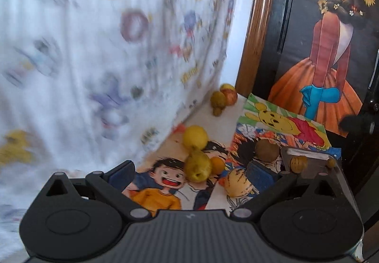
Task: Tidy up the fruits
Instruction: 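Move both open tools back toward the remaining fruits, then grasp the striped yellow pepino with the left tool while the right tool grasps the orange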
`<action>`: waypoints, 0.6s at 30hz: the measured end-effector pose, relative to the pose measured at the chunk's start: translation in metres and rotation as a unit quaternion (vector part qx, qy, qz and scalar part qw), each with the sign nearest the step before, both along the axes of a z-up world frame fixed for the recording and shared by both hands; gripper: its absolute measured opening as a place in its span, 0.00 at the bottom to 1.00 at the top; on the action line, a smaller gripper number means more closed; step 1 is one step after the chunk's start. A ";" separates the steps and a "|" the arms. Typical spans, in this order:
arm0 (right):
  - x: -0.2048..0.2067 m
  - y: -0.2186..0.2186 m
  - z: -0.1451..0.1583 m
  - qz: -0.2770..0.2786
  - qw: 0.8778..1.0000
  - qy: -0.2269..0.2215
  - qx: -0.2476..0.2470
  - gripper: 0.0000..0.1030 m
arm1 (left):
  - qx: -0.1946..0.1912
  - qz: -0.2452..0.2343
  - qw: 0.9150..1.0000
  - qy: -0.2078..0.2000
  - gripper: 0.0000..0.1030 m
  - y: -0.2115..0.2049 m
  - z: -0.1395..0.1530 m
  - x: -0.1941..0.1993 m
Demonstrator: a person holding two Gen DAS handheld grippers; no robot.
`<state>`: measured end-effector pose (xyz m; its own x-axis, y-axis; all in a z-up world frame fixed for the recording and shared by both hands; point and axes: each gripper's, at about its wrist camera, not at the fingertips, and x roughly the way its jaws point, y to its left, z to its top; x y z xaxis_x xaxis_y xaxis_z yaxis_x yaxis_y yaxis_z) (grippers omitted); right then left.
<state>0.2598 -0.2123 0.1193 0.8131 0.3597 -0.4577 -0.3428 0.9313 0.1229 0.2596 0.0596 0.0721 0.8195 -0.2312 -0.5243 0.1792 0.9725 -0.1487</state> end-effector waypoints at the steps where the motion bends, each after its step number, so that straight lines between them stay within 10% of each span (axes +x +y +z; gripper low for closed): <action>1: 0.005 -0.003 -0.012 0.005 1.000 0.003 -0.013 1.00 | -0.006 -0.002 1.000 0.003 1.00 -0.001 -0.006 0.005; 18: 0.030 0.015 -0.135 0.100 0.977 0.020 -0.189 0.95 | -0.049 -0.065 0.994 0.068 1.00 -0.055 -0.071 0.064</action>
<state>0.2898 -0.1970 -0.0161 0.7225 0.3096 -0.6182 -0.5253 0.8272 -0.1996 0.3234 0.0043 0.0006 0.7025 -0.3863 -0.5978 0.2744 0.9220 -0.2733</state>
